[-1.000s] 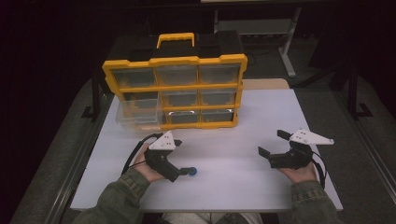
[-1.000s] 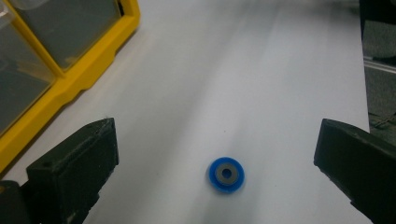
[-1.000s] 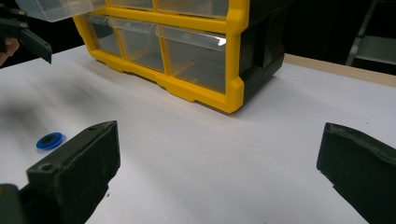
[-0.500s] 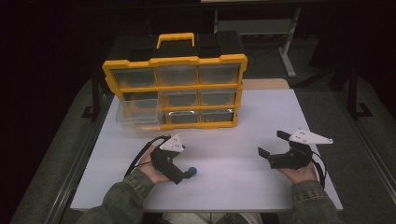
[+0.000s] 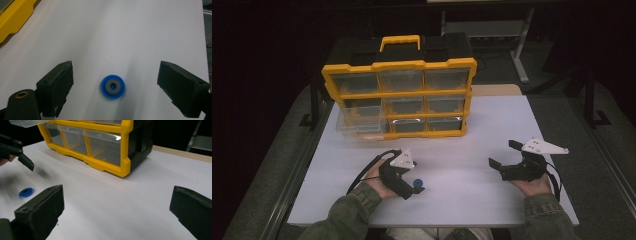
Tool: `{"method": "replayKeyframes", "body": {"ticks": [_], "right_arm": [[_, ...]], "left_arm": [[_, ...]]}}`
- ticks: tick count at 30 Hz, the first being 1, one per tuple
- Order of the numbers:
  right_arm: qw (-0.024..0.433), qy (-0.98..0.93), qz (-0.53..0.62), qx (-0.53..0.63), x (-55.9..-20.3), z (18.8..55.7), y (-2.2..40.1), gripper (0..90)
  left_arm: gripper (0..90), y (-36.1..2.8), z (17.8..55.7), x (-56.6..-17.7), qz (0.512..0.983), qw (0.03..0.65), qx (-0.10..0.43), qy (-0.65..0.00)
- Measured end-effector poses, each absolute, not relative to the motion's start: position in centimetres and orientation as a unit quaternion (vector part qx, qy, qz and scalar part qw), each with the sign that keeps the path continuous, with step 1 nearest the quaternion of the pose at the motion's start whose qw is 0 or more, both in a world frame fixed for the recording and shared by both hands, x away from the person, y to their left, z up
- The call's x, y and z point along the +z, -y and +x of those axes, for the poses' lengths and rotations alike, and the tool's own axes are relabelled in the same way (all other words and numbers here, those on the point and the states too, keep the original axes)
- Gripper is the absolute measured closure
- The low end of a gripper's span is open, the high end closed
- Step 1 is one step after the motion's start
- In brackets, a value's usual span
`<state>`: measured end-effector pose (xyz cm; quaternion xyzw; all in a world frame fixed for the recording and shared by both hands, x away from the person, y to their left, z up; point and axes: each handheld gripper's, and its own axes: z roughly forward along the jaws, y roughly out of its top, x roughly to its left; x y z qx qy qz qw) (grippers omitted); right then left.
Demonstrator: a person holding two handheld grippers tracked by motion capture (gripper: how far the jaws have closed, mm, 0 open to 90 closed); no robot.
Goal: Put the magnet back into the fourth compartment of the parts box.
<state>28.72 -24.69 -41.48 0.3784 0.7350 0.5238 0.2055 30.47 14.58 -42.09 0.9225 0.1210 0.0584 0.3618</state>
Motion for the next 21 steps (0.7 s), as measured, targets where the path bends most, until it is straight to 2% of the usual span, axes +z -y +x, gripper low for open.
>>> {"method": "replayKeyframes", "body": {"ticks": [9, 21], "right_arm": [[0.207, -0.736, 0.382, 0.519, -41.6, 28.7, 24.7, 0.0], [0.209, -0.736, 0.383, 0.517, -41.6, 28.6, 24.8, 0.0]], "left_arm": [[16.5, -14.4, 30.9, -42.7, 0.926, 0.356, 0.047, -0.121], [28.1, -14.1, 30.9, -43.3, 0.932, 0.344, 0.035, -0.112]]}}
